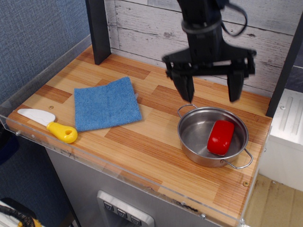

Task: Move the red box left side to right side

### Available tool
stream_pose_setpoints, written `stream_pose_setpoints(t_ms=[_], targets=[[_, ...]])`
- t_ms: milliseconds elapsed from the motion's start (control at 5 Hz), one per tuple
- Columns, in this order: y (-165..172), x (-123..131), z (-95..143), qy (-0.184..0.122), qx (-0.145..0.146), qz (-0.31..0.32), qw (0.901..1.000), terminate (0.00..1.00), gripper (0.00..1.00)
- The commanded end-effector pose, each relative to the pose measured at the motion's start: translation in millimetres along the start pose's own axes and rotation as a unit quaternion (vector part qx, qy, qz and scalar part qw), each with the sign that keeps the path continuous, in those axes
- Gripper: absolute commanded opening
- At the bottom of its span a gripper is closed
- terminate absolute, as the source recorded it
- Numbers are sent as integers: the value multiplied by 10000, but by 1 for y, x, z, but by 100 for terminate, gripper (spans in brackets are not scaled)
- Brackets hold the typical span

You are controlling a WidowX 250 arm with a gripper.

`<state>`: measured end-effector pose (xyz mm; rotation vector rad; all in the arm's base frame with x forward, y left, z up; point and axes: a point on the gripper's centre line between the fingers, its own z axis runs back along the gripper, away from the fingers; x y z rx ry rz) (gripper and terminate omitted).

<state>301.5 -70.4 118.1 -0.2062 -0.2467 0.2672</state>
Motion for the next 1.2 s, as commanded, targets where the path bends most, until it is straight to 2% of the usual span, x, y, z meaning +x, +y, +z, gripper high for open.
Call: stream_pose_setpoints(t_ms=[0,200,800,1000], targets=[[34,-1,64,-804,324,509,9949,0,100],[44,0,74,-955,337,626,9929,0,100],[44,0,74,-955,337,626,9929,0,100],[44,0,74,-955,337,626,9929,100,100]])
